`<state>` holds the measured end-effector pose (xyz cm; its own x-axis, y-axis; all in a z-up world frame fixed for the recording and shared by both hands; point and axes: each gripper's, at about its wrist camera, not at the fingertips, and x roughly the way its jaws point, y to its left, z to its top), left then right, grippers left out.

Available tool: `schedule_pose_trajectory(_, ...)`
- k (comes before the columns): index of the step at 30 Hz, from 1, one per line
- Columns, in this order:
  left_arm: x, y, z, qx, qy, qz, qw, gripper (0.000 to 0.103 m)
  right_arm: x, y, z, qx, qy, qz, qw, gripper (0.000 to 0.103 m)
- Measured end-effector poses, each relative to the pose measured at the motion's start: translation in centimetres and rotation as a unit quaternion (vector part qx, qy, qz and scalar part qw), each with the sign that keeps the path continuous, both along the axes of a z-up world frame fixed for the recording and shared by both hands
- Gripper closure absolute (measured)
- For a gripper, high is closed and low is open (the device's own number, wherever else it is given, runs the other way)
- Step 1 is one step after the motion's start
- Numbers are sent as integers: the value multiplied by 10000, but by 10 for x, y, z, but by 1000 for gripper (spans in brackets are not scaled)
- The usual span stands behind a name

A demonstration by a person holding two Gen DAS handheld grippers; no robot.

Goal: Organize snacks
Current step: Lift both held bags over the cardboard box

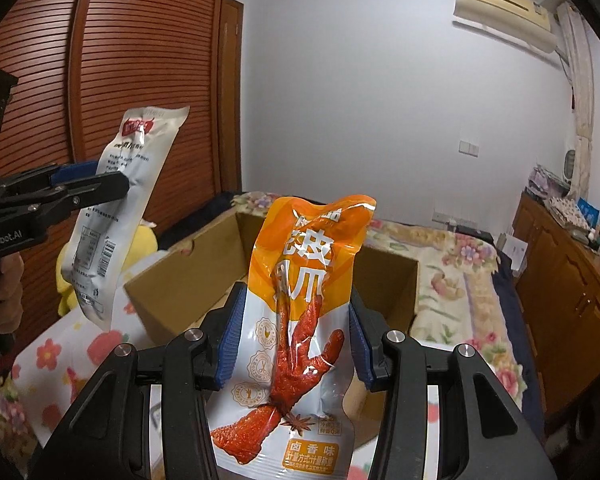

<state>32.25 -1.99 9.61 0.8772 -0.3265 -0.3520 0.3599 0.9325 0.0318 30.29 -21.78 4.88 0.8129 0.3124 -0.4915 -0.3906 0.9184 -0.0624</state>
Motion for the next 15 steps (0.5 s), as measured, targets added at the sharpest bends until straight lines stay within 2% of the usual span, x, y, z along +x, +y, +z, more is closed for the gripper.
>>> schedule_pose_trajectory(7,44,-12,-5,16,98,-9,10000,59,34,3,-9,36,-7,3,10000,56)
schedule_pose_trajectory(15,71,-32,-38,79,371,-109,9992,59,60,-1,-34,-52,189,-142,9997,56)
